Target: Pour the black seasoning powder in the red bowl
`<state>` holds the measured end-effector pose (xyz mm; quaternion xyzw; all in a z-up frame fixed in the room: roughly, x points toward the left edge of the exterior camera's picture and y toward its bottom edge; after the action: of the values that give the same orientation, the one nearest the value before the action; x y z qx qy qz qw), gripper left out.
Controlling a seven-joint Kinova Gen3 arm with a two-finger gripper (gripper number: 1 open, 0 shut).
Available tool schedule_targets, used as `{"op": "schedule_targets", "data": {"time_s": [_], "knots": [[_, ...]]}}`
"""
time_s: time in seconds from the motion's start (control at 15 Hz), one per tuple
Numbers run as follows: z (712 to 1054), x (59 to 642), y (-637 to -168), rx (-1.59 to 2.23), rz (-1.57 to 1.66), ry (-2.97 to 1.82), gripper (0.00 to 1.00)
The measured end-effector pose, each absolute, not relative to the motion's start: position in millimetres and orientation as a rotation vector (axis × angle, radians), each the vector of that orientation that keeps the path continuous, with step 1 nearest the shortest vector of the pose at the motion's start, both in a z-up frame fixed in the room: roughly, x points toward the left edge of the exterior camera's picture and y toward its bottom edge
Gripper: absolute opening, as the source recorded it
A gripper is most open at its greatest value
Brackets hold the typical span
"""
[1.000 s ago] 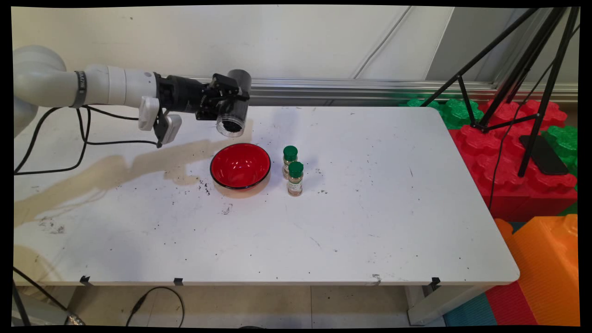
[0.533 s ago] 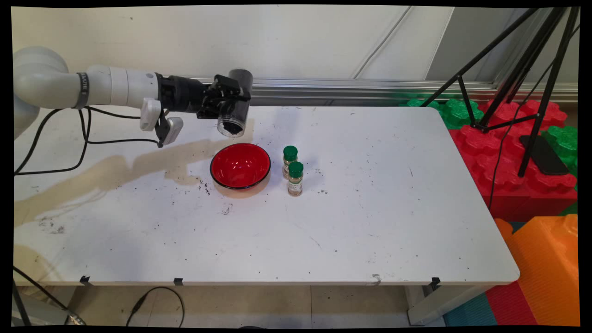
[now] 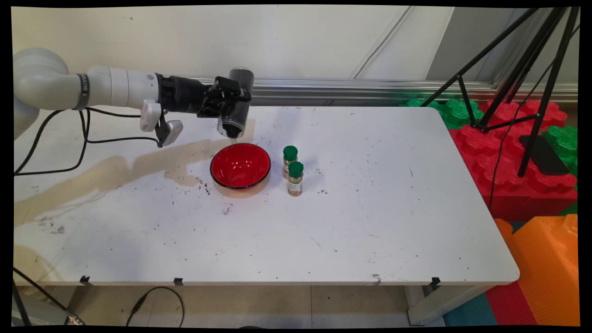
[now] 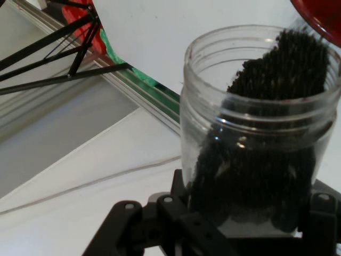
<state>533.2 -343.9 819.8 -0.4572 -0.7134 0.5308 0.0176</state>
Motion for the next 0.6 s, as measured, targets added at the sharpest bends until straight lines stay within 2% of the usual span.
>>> {"op": "schedule_targets", "data": {"time_s": [0.6], "knots": [[819.7, 532.5, -342.1, -1.478, 1.670, -2.196, 0.00]]}}
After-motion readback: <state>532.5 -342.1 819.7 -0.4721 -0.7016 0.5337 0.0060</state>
